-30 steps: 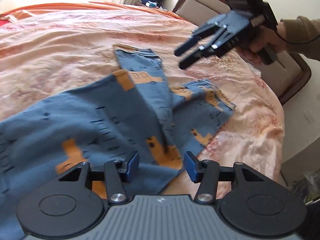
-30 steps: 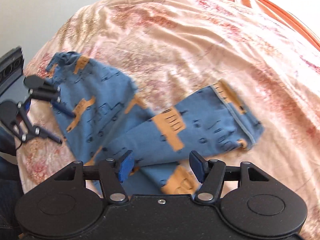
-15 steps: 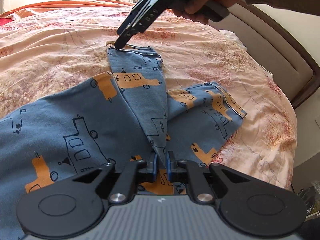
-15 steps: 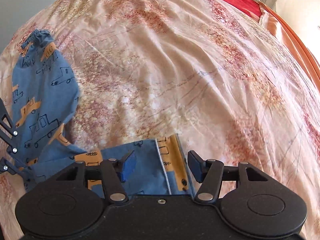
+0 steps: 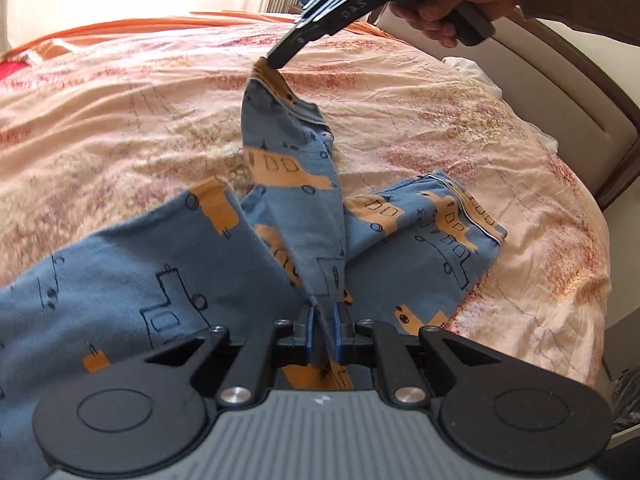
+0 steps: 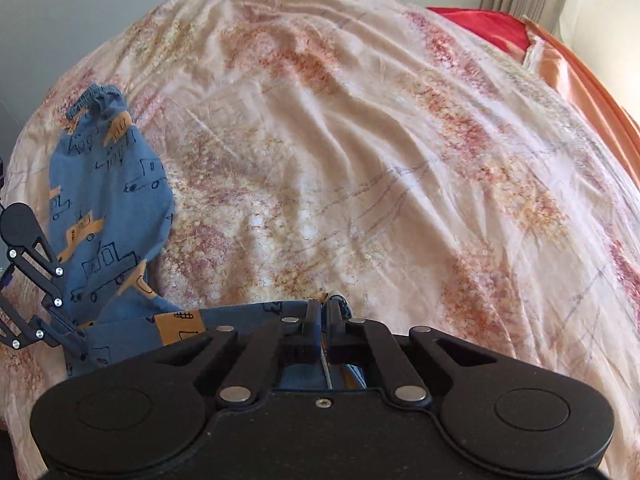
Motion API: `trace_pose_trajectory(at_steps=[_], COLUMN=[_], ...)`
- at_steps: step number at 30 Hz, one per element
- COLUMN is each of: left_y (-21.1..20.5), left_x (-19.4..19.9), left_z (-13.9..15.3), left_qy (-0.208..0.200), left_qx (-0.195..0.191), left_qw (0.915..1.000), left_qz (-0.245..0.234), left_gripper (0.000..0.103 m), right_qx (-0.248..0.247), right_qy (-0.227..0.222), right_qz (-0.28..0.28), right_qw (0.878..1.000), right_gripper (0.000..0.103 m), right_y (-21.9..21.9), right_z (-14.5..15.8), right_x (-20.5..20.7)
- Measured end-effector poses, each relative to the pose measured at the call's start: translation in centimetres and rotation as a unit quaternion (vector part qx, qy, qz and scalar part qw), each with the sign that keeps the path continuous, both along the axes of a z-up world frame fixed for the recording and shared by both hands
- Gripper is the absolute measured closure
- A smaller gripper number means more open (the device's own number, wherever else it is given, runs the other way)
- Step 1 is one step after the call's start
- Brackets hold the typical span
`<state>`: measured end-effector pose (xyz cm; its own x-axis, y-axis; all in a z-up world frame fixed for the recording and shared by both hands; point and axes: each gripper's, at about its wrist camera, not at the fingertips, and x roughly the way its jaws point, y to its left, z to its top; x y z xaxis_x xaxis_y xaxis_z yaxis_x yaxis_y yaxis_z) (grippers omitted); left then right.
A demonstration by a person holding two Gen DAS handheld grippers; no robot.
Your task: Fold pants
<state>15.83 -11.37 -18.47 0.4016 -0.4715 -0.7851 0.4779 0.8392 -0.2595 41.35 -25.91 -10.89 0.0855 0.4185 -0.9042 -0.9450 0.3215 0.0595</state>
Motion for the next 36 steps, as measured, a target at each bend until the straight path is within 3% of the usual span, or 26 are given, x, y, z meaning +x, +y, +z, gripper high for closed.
trace_pose_trajectory(at_steps=[4,9,10,16,17,19,21,26,27,29,31,36], left_y=[-1.2,-2.9,-3.1,-3.2,-3.1,-3.0,-2.8,-2.4,-2.3,-2.2,-2.1,-2.1], left_x=[1.1,2.7,2.6,1.3,1.2,1.0,0.8,0.6,0.6,0.7,0.8,1.2], left_z=[1.7,1.5,1.3,0.2,0.0,-0.4,-0.8,-1.4,-1.5,-1.5,-1.3,-0.8], left_qy=[-0.03,-0.019,-0.017,0.003,0.005,0.01,0.014,0.022,0.023,0.025,0.022,0.014], left_qx=[0.011,0.019,0.024,0.029,0.027,0.024,0.021,0.017,0.017,0.016,0.015,0.009], left_qw=[0.9991,0.9984,0.9982,0.9988,0.999,0.9993,0.9994,0.9995,0.9995,0.9995,0.9996,0.9998], left_qz=[-0.029,-0.049,-0.052,-0.038,-0.035,-0.028,-0.024,-0.013,-0.011,-0.009,-0.009,-0.01], left_gripper=[0.091,0.091,0.091,0.09,0.09,0.09,0.09,0.09,0.09,0.09,0.09,0.09], right_qx=[0.037,0.023,0.023,0.016,0.011,-0.009,-0.031,-0.072,-0.08,-0.09,-0.077,0.024], right_qy=[-0.031,-0.017,-0.013,0.0,0.009,0.037,0.043,0.111,0.114,0.113,0.102,0.057], right_qz=[-0.062,-0.111,-0.107,-0.032,-0.022,0.004,0.028,0.058,0.063,0.086,0.093,0.049], right_qw=[0.997,0.993,0.994,0.999,1.0,0.999,0.998,0.99,0.988,0.986,0.987,0.997], right_gripper=[0.103,0.102,0.095,0.084,0.083,0.071,0.067,0.055,0.054,0.079,0.093,0.094], right_y=[-6.4,-10.3,-9.8,-3.1,-2.0,0.3,2.1,5.1,5.4,5.7,5.3,0.1], right_z=[3.3,2.4,2.0,-0.9,-1.5,-2.8,-3.8,-6.4,-7.0,-7.7,-6.9,-0.3], right_x=[-3.1,-5.5,-5.3,-0.8,0.1,1.8,2.9,4.8,4.7,4.0,3.4,1.7])
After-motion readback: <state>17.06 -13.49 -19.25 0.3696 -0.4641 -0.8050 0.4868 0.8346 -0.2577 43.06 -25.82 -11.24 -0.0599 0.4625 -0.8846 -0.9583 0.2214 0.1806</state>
